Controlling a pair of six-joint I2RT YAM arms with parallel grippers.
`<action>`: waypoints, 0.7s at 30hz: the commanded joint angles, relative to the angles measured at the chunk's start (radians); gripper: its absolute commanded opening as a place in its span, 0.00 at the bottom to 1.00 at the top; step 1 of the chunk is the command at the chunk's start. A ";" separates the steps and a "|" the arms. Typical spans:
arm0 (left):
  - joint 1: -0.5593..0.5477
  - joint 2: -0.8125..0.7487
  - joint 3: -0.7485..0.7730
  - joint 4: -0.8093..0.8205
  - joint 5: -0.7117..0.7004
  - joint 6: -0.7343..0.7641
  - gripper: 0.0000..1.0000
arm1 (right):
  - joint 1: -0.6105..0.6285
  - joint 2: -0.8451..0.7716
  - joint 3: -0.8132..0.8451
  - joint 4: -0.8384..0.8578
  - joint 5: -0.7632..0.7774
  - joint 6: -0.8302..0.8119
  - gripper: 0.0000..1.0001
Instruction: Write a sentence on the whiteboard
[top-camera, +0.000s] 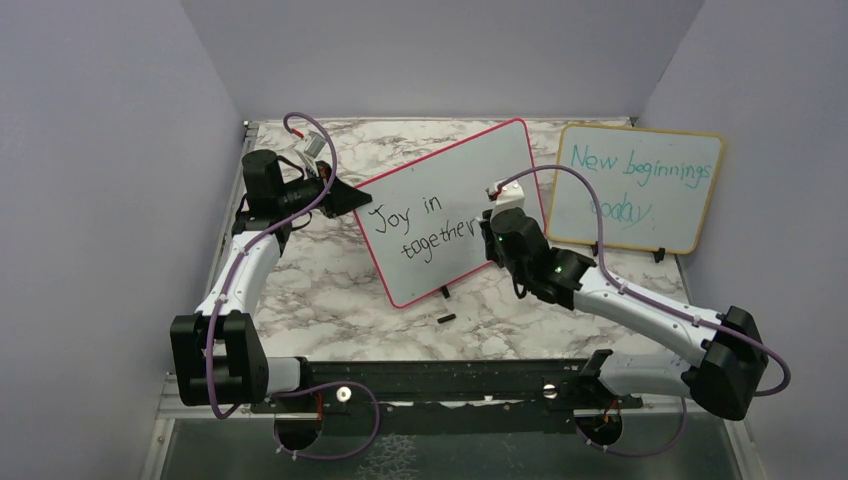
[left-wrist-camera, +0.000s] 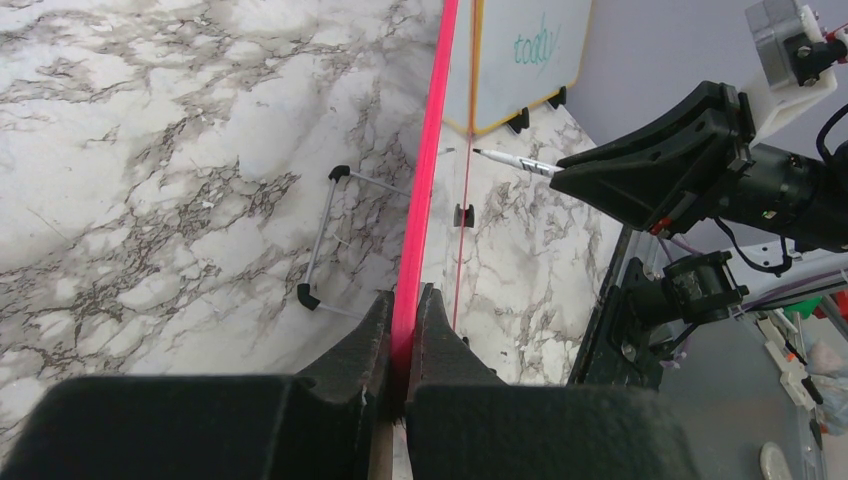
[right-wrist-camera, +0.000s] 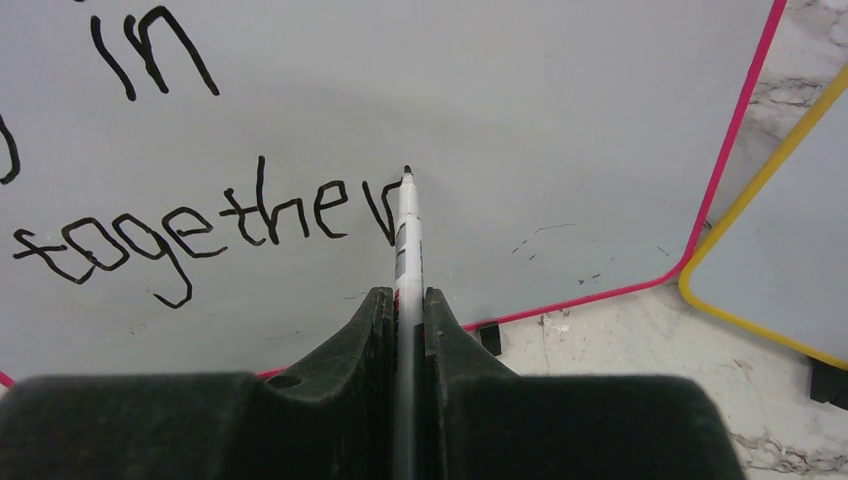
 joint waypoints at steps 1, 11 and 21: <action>-0.010 0.037 -0.018 -0.085 -0.123 0.110 0.00 | -0.016 -0.044 -0.015 0.000 -0.012 -0.009 0.00; -0.010 0.035 -0.018 -0.085 -0.124 0.111 0.00 | -0.037 -0.042 -0.039 0.029 -0.046 0.001 0.00; -0.010 0.036 -0.018 -0.085 -0.124 0.111 0.00 | -0.043 -0.018 -0.023 0.057 -0.058 -0.009 0.01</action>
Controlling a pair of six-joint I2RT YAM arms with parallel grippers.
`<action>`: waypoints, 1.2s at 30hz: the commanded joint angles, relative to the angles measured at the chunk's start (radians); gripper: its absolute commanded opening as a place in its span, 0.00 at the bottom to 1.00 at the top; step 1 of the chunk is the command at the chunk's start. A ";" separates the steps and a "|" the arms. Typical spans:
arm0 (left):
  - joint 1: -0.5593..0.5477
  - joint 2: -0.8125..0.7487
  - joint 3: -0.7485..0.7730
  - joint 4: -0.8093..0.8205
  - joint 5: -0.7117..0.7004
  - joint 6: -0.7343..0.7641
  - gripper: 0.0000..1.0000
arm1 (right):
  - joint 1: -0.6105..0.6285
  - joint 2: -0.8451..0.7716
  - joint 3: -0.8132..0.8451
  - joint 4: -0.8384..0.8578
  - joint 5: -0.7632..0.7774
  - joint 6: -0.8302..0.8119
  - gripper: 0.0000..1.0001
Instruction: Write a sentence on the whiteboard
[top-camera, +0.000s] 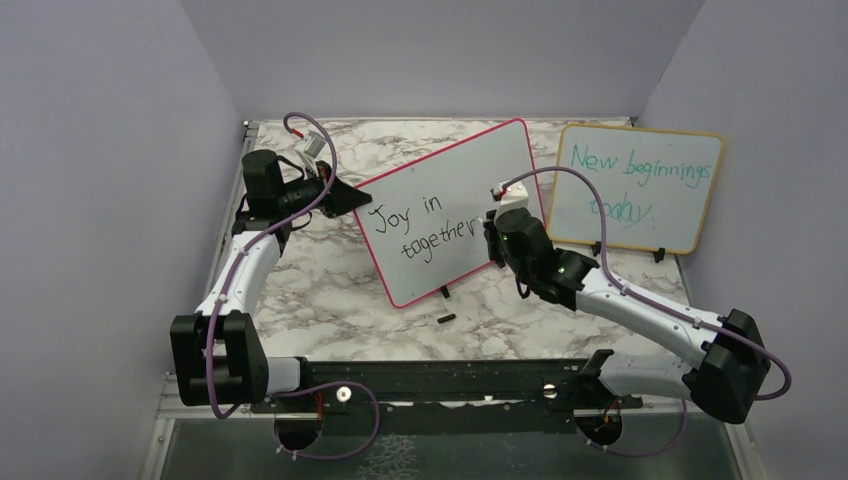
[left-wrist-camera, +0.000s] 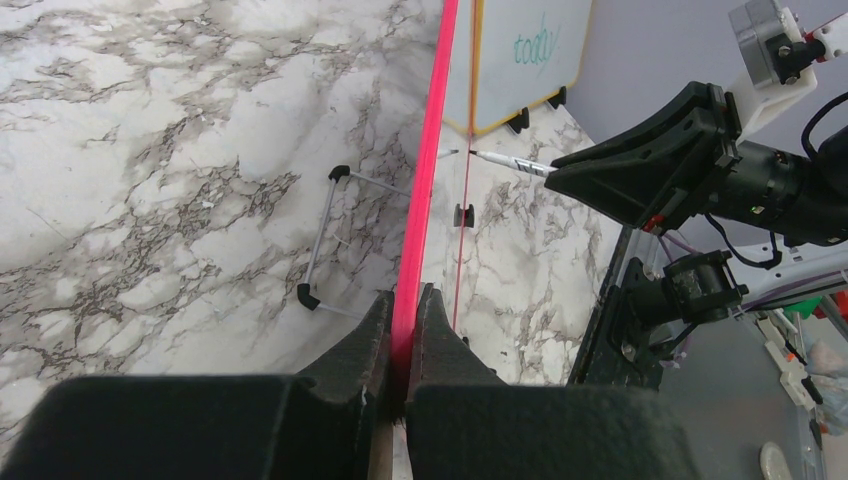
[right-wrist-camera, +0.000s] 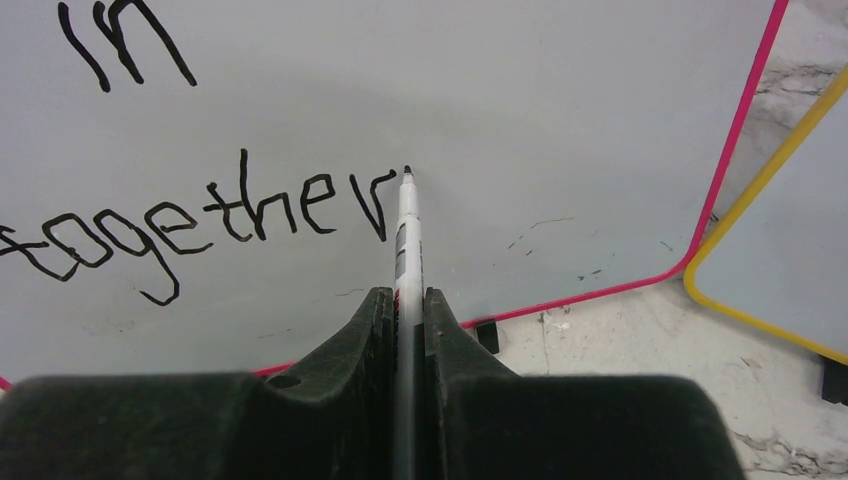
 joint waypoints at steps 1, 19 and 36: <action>-0.010 0.036 -0.019 -0.084 -0.124 0.111 0.00 | -0.011 0.015 0.009 0.043 -0.019 -0.008 0.01; -0.010 0.039 -0.016 -0.084 -0.124 0.111 0.00 | -0.030 0.020 -0.003 -0.002 -0.043 0.006 0.01; -0.010 0.039 -0.018 -0.084 -0.125 0.111 0.00 | -0.030 -0.007 -0.027 -0.058 -0.066 0.025 0.01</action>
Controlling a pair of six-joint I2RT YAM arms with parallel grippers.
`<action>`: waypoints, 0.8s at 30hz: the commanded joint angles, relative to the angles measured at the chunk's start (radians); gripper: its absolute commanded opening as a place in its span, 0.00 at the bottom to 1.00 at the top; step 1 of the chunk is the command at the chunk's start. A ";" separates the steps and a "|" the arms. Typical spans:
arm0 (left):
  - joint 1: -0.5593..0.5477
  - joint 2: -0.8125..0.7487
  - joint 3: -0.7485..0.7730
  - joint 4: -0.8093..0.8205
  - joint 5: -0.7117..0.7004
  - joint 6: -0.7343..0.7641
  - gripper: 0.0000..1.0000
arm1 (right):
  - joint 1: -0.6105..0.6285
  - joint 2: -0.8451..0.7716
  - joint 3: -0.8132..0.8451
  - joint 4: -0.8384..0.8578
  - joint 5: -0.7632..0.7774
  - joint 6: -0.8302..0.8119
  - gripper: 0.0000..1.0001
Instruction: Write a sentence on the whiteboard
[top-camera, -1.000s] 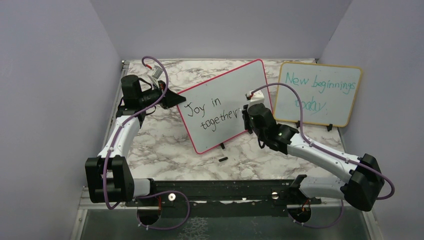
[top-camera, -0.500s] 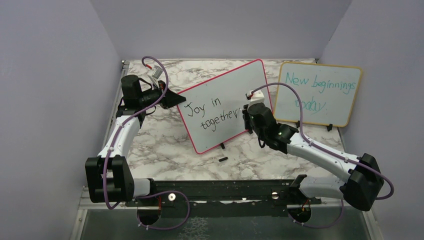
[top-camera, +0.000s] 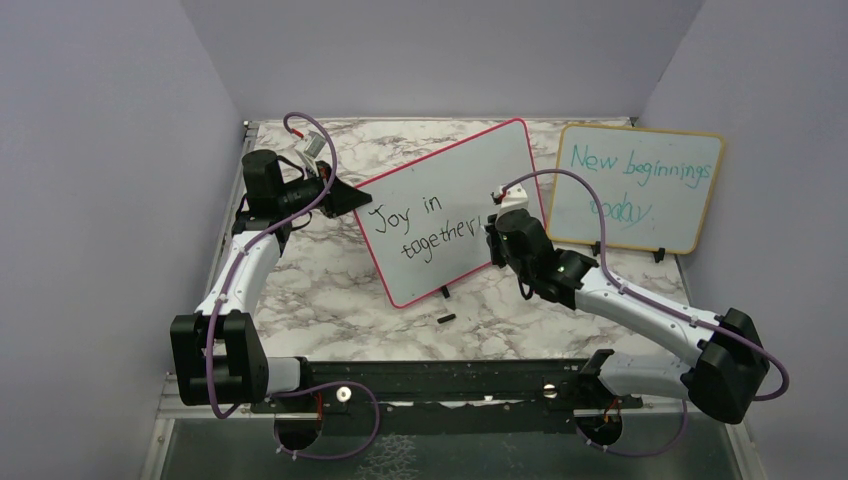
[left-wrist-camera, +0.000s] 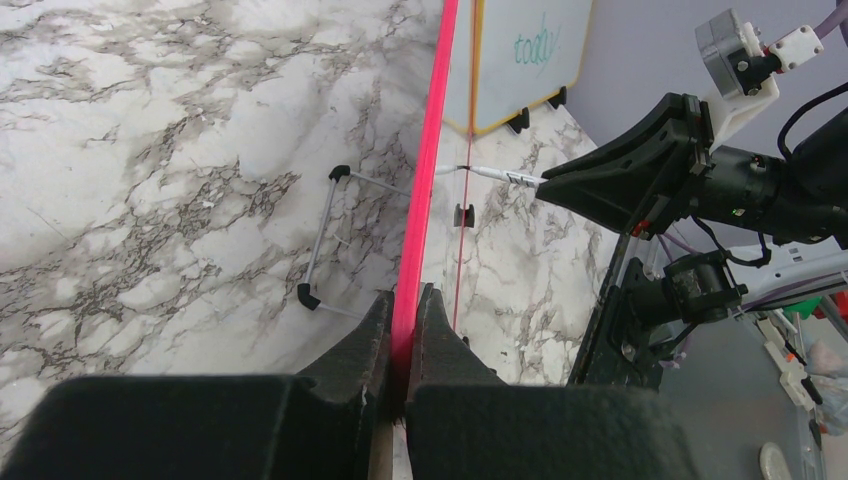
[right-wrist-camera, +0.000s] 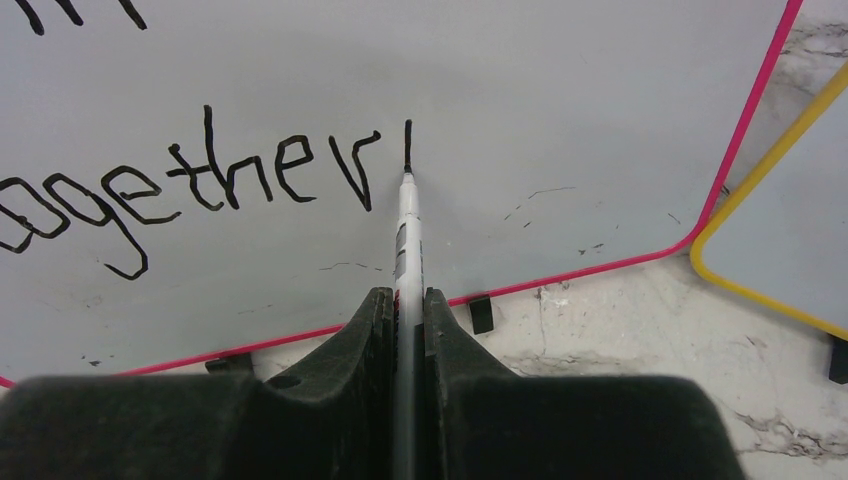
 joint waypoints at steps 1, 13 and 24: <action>-0.010 0.037 -0.018 -0.084 -0.126 0.111 0.00 | -0.004 -0.019 -0.007 -0.024 -0.022 0.007 0.01; -0.010 0.035 -0.019 -0.084 -0.127 0.111 0.00 | -0.004 -0.021 0.006 0.029 0.031 -0.010 0.01; -0.010 0.036 -0.017 -0.087 -0.125 0.112 0.00 | -0.013 -0.027 0.022 0.057 0.054 -0.032 0.00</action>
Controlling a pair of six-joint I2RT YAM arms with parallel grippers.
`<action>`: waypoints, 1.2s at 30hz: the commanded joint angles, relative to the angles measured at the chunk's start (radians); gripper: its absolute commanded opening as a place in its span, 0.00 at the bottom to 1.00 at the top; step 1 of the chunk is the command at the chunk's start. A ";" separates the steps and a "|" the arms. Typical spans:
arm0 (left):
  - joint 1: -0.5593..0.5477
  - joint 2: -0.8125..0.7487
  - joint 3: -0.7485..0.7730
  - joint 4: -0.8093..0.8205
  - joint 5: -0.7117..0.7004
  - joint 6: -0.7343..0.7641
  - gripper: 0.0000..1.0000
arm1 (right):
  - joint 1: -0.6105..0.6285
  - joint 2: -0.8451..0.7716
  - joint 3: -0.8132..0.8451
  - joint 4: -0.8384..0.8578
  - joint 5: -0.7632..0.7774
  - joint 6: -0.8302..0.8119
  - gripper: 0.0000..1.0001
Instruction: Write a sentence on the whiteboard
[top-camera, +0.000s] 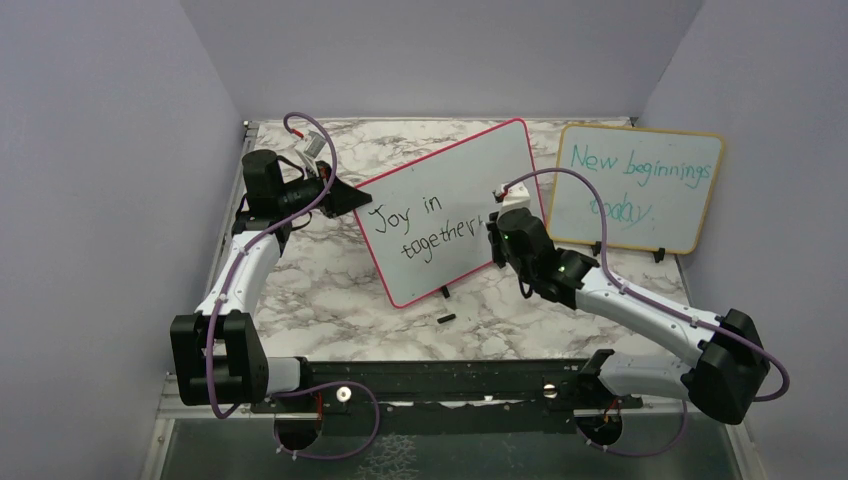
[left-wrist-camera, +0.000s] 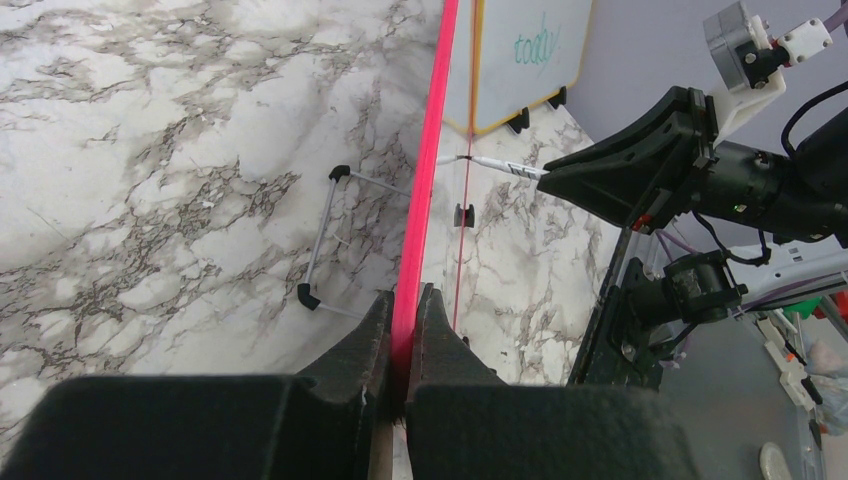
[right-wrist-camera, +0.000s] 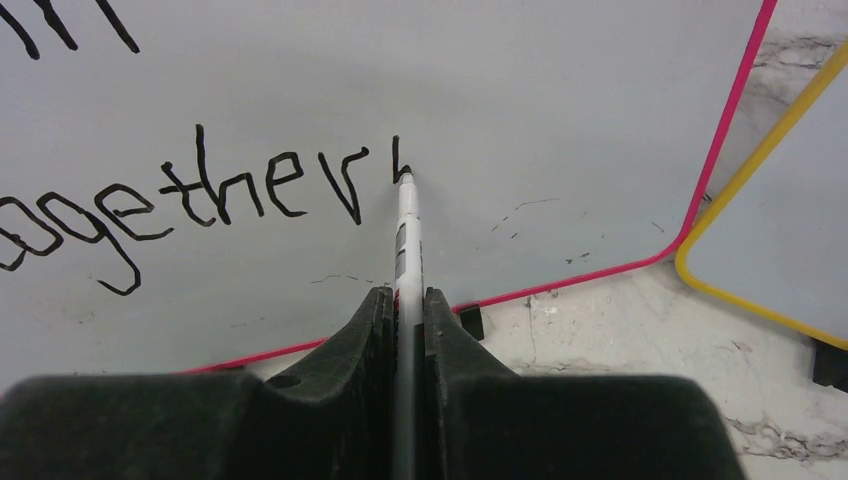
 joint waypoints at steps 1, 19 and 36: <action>-0.010 0.035 -0.018 -0.087 -0.125 0.112 0.00 | -0.011 -0.023 0.023 0.040 0.029 -0.017 0.00; -0.010 0.038 -0.016 -0.087 -0.124 0.111 0.00 | -0.019 -0.024 0.041 0.018 0.007 -0.022 0.00; -0.010 0.038 -0.017 -0.087 -0.126 0.111 0.00 | -0.020 0.009 0.049 0.024 -0.044 -0.030 0.00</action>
